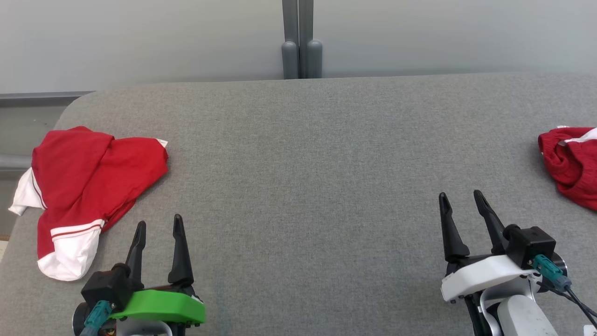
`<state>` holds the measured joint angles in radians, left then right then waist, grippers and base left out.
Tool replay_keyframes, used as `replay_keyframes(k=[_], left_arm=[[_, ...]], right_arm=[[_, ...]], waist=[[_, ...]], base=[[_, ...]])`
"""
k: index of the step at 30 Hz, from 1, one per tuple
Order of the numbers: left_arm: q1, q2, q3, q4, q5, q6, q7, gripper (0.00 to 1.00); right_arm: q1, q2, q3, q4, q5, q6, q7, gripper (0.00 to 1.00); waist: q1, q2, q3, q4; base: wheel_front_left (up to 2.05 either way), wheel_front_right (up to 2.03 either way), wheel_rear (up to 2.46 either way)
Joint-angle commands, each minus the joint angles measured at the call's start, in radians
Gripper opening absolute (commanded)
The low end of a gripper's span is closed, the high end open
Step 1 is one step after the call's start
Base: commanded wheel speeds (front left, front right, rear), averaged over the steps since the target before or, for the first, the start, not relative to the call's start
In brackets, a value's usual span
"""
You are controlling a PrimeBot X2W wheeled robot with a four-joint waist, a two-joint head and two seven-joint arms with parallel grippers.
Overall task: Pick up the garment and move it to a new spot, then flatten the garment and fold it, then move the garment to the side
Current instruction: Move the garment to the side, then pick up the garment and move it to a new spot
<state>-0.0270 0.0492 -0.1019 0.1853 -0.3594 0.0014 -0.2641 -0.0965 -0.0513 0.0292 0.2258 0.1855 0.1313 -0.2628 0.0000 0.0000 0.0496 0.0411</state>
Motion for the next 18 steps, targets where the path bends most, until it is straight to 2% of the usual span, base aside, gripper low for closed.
replay_keyframes(k=[1,11,14,18], left_arm=[[0.011,0.003,-0.002,0.002,0.008,0.007,0.0,1.0],[0.016,0.003,-0.013,0.012,0.01,0.001,0.0,1.0],[0.014,0.003,-0.016,0.017,0.008,0.002,0.0,1.0],[0.014,0.003,-0.019,0.018,0.009,0.003,0.0,1.0]], right_arm=[[0.012,0.0,0.003,-0.006,0.009,-0.001,-0.003,1.0],[0.025,0.001,0.003,-0.001,0.024,-0.001,-0.003,1.0],[0.03,0.0,0.0,-0.009,0.023,-0.001,-0.003,1.0],[0.039,0.001,-0.011,-0.02,0.016,-0.001,-0.003,1.0]], waist=[[0.0,0.0,-0.001,-0.002],[0.0,0.0,-0.014,0.013],[0.0,0.0,-0.021,0.044],[0.0,0.0,-0.026,0.119]], base=[[0.0,0.0,0.0],[0.0,0.0,0.0],[0.0,0.0,0.0],[0.0,0.0,0.0]])
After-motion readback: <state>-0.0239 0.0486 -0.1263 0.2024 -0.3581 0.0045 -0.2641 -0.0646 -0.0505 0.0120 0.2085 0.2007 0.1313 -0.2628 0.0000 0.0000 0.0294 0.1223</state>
